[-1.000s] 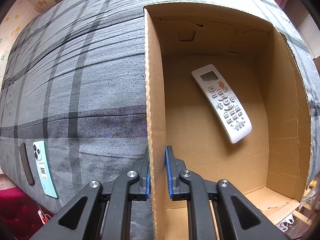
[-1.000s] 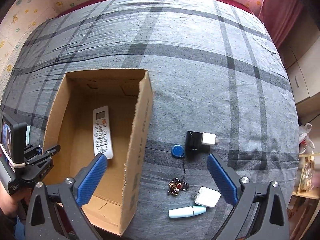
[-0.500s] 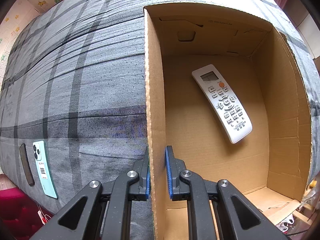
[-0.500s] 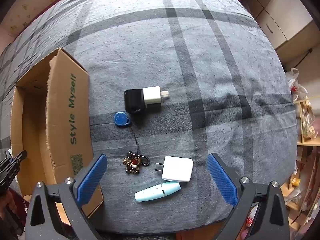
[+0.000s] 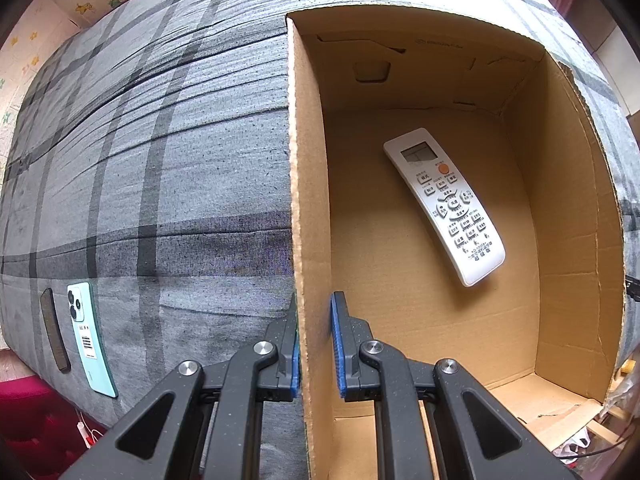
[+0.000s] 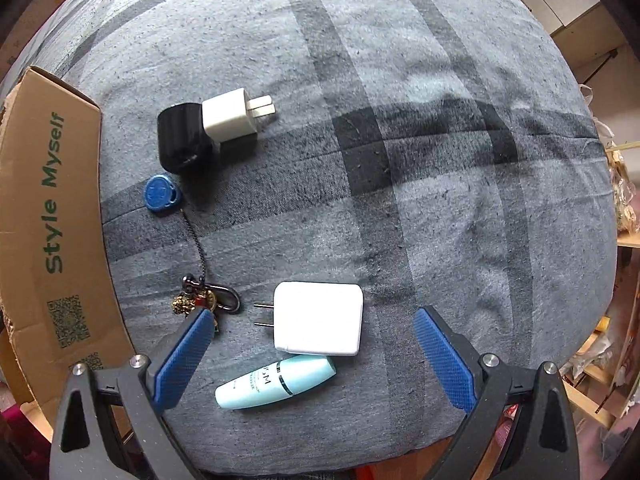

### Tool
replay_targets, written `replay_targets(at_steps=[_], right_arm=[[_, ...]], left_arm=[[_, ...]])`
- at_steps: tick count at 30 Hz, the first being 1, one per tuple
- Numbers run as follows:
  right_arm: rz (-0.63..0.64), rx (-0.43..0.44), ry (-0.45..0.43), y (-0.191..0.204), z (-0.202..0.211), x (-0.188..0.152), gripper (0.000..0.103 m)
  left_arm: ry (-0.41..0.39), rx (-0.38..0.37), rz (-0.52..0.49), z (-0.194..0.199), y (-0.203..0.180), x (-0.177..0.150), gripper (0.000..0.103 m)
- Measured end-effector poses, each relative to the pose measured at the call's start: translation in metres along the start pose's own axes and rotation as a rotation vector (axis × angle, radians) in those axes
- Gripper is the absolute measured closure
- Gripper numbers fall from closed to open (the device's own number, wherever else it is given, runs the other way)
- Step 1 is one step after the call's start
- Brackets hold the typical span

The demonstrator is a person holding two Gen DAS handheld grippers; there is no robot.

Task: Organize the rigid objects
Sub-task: 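Grasp the white wall charger with the right gripper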

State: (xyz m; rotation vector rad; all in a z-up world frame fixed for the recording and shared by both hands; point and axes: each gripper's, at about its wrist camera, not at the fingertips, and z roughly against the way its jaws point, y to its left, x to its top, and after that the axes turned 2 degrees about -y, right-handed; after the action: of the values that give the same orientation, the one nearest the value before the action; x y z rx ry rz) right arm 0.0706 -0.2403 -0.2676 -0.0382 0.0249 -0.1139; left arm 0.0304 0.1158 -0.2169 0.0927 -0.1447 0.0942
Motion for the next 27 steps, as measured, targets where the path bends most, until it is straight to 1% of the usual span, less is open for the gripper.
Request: replay_targets(at_steps=[9, 12, 15, 16, 17, 18, 20, 21, 27], right_arm=[[-0.003, -0.021, 0.043, -0.004, -0.028, -0.007, 0.002], [-0.023, -0.012, 0.058, -0.006, -0.036, -0.006, 0.006], [-0.029, 0.009, 0.065, -0.008, -0.039, -0.004, 0.013], [-0.029, 0.019, 0.069, -0.007, -0.039, -0.003, 0.018], [-0.025, 0.03, 0.074, -0.006, -0.04, -0.002, 0.026], [-0.02, 0.041, 0.081, -0.006, -0.042, 0.002, 0.032], [-0.008, 0.036, 0.082, 0.0, -0.041, 0.003, 0.037], [-0.003, 0.033, 0.074, 0.004, -0.04, 0.004, 0.046], [0.014, 0.041, 0.062, 0.006, -0.033, 0.004, 0.045]], left_arm=[[0.001, 0.004, -0.003, -0.001, 0.0, 0.001, 0.09], [0.001, 0.005, -0.003, -0.001, -0.001, 0.001, 0.09], [0.001, 0.007, -0.004, -0.001, -0.001, 0.001, 0.09], [0.001, 0.007, -0.004, -0.001, -0.001, 0.001, 0.09], [0.002, 0.008, -0.003, -0.001, -0.001, 0.001, 0.09], [0.002, 0.008, -0.004, -0.001, -0.001, 0.001, 0.09], [0.002, 0.009, -0.004, -0.002, -0.001, 0.001, 0.09], [0.002, 0.009, -0.004, -0.002, -0.001, 0.001, 0.09], [0.002, 0.009, -0.003, -0.002, -0.001, 0.001, 0.09]])
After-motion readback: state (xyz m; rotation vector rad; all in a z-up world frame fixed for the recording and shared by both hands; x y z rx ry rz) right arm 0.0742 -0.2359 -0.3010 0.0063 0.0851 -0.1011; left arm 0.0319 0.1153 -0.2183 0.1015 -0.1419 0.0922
